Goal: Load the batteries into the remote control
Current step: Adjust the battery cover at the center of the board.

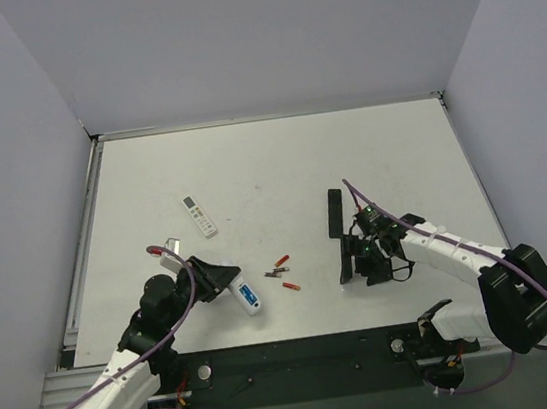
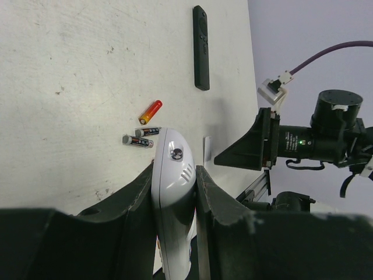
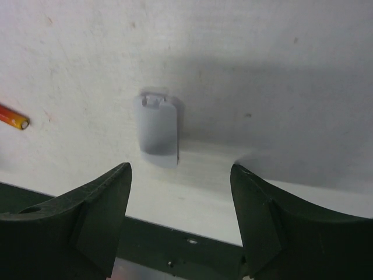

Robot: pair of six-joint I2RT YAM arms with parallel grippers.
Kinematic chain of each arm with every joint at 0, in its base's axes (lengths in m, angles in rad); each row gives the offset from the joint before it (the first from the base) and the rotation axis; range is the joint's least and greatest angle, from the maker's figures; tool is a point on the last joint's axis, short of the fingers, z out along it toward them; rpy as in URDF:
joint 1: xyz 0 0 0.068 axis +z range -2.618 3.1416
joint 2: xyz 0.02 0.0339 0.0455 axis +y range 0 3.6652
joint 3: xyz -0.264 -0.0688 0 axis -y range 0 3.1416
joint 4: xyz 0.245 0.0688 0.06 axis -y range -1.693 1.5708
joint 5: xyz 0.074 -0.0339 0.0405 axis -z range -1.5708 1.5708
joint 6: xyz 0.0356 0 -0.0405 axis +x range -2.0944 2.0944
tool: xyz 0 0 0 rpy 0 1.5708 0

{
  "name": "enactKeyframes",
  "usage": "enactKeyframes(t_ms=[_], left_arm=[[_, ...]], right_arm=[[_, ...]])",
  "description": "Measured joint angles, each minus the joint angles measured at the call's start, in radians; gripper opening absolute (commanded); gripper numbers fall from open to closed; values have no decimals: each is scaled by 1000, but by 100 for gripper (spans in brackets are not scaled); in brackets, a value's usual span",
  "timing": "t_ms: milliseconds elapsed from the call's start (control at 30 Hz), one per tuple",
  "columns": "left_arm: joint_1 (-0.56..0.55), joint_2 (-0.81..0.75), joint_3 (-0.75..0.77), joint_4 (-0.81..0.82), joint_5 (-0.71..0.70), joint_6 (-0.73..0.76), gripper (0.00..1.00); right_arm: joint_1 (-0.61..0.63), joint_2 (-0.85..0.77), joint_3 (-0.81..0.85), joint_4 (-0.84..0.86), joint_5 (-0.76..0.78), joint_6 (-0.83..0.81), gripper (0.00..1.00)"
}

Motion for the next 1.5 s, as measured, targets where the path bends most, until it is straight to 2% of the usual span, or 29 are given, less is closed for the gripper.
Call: enactKeyframes(t_ms=[267,500,667,900,1100,1333,1500], left_arm=[[2,-22,0,-3,5,-3,0],[4,-24,0,-13,5,-4,0],[4,-24,0,-24,5,-4,0],[4,-32,0,-28,5,-5,0],[5,-60,0,-60,5,-6,0],[5,-85,0,-76,5,-9,0],[6,-78,0,-74,6,-10,0]], right_arm=[[14,32,-48,101,-185,67,64],[64,93,-41,208,-273,129,64],[99,149,-8,264,-279,169,65],[118,223,64,359,-205,169,69],[118,235,110,372,-178,47,70],[116,88,211,182,-135,-241,70],[114,67,280,76,-48,-388,63]])
